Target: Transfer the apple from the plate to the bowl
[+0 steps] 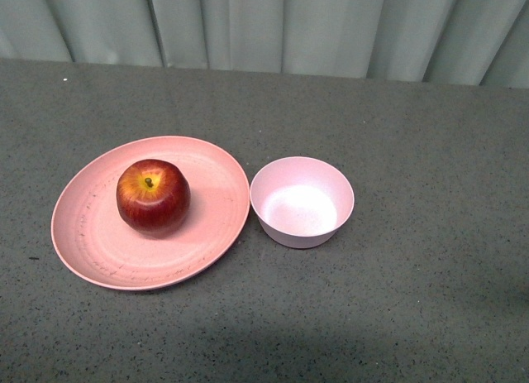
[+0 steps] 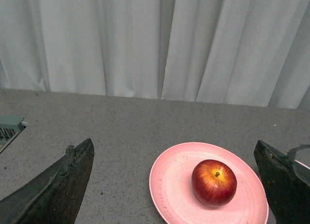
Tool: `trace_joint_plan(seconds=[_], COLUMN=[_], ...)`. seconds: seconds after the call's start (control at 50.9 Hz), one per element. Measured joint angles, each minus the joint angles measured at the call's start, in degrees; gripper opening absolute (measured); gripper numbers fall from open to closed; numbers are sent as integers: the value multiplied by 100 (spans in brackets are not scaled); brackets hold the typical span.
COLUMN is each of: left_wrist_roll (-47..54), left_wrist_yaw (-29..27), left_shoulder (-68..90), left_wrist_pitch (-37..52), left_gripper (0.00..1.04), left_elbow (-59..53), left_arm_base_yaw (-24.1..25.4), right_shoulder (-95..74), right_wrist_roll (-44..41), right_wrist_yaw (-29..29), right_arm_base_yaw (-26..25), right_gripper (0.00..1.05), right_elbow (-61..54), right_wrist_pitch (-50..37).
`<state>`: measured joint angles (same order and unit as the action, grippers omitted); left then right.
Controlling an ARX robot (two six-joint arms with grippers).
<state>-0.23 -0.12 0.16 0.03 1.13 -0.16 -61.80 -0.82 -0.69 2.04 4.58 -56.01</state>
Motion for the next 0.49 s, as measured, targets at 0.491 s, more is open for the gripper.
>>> trace_joint_plan(seconds=[0.491], left_wrist_roll=[0], left_wrist_yaw=[0], left_shoulder=[2], left_wrist_pitch=[0], left_gripper=[98], left_elbow=[0], left_arm_base_yaw=[0], right_shoulder=[2632], right_wrist_roll=[22], right_wrist_yaw=[59], right_arm_base_yaw=[-190], right_gripper=[1], right_elbow=[-424], right_wrist_pitch=[2138])
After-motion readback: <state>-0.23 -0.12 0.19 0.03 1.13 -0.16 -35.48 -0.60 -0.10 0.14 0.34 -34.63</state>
